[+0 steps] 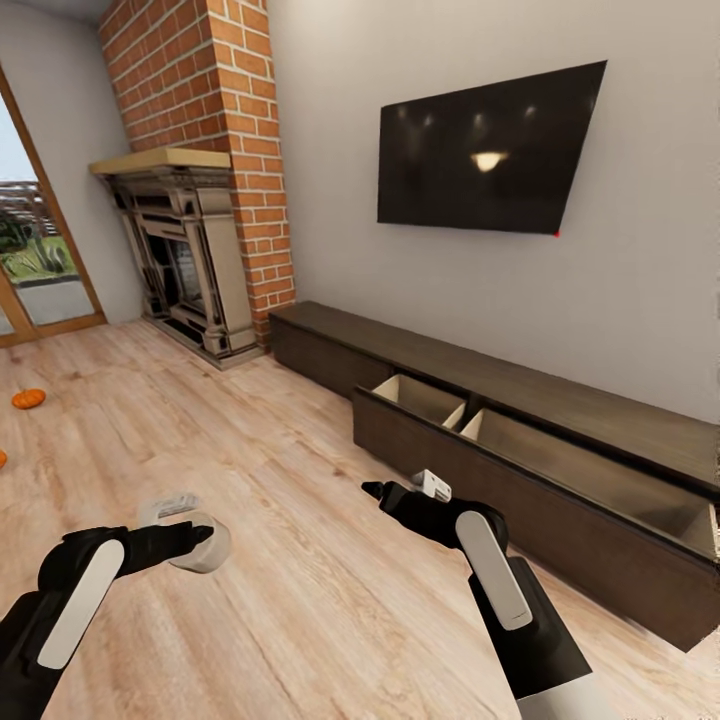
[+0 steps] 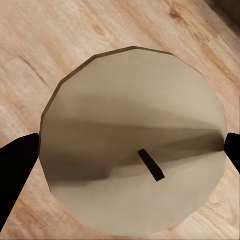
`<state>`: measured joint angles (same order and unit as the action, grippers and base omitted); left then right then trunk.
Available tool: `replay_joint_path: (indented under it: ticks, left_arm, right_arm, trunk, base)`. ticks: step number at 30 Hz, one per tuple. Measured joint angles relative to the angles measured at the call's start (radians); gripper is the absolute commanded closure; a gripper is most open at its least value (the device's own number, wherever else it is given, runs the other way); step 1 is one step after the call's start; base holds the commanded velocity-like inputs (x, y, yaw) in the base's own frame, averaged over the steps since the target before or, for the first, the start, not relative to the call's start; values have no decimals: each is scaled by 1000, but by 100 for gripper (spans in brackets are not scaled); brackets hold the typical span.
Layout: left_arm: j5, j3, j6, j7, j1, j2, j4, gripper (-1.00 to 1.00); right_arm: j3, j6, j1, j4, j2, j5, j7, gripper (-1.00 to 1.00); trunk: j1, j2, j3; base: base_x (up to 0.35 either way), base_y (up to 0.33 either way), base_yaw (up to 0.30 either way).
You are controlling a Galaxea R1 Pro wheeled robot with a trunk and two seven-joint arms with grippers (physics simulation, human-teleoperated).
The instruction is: Place each of the two pumpkins and all three candles from the living room inside a cabinet in the living room (use any cabinet), then make sure every cabinet is closed, and position the cauldron so it is next to a table in the living room.
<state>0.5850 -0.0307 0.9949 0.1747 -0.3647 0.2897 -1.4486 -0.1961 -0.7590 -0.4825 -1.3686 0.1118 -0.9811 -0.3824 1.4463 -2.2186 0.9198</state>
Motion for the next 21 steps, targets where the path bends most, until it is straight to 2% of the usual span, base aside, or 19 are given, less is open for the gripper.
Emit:
replay_joint_path:
  ticks: [7, 10, 18, 21]
  left_arm:
    - [2, 8, 0, 0, 0, -3, 0, 100]
    - [-3, 12, 0, 0, 0, -6, 0, 100]
    - [-1, 15, 0, 0, 0, -8, 0, 100]
    - [1, 17, 0, 0, 0, -8, 0, 100]
  right_arm:
    - [4, 1, 0, 0, 0, 0, 0, -100]
    - [9, 1, 0, 1, 0, 1, 1, -100]
    - [23, 2, 0, 7, -2, 0, 2, -100]
    - [24, 2, 1, 8, -5, 0, 2, -100]
  trunk:
    - [-27, 49, -17]
    - [-27, 49, -17]
    - [-27, 49, -17]
    - [-38, 70, -26]
  base:
    - [0, 0, -48]
    - [0, 0, -95]
    - [0, 0, -259]
    - [0, 0, -283]
